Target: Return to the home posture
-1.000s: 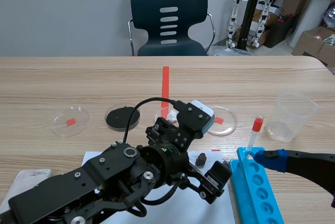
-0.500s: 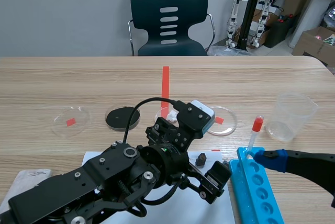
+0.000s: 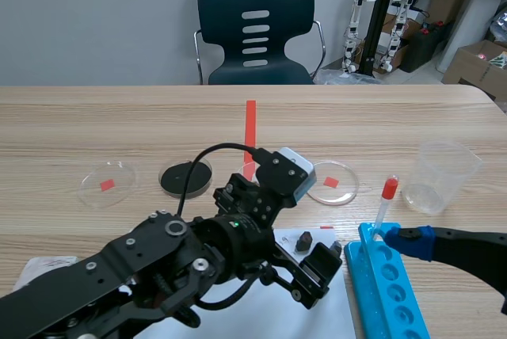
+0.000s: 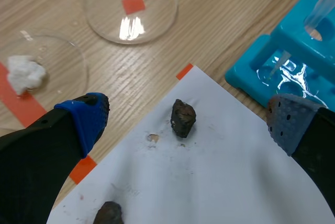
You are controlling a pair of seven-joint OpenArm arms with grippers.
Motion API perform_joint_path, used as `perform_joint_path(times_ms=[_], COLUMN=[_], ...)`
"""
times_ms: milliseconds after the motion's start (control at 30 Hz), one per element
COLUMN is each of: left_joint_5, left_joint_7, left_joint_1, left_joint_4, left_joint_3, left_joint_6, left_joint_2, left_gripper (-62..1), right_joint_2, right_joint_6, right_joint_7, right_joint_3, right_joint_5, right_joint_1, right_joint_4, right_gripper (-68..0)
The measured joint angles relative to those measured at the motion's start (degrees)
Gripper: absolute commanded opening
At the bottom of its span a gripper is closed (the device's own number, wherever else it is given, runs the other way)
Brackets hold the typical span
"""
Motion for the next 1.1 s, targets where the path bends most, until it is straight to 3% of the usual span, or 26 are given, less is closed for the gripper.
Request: perform_joint_path(times_ms=[200,367,600,833,1100], left_joint_5=[0.0,0.5,0.7,1.7,5.6], left_joint_7=[-2.9,-5.8,-8.7,-17.1,-25.5], left_joint_1=[6.1,13.5,26.9,40.7,51.8], left_joint_4=[10.6,18.6,28.1,34.1,37.6], left_joint_3=[-6.4,-15.0,-30.2,-39.0,-44.2], left_joint_6=[-0.9,-7.8,-10.9,-11.9,-11.9], left_joint_2=[-6.4,-11.8,-17.9,-19.8,-20.0], left_gripper=[1.4,1.4,1.4,1.4,1.4], right_joint_2=[0.0,0.0,0.0,0.0,0.0], right_joint_6=[0.0,0.0,0.0,0.0,0.0], right_joint_7=[0.0,0.0,0.0,0.0,0.0], right_joint_3=[0.0,0.0,0.0,0.0,0.0], right_joint_5=[0.0,0.0,0.0,0.0,0.0], right_joint_1=[0.0,0.0,0.0,0.0,0.0], right_joint_4=[0.0,0.0,0.0,0.0,0.0], right_gripper=[-6.9,-6.9,-6.9,-6.9,-6.9])
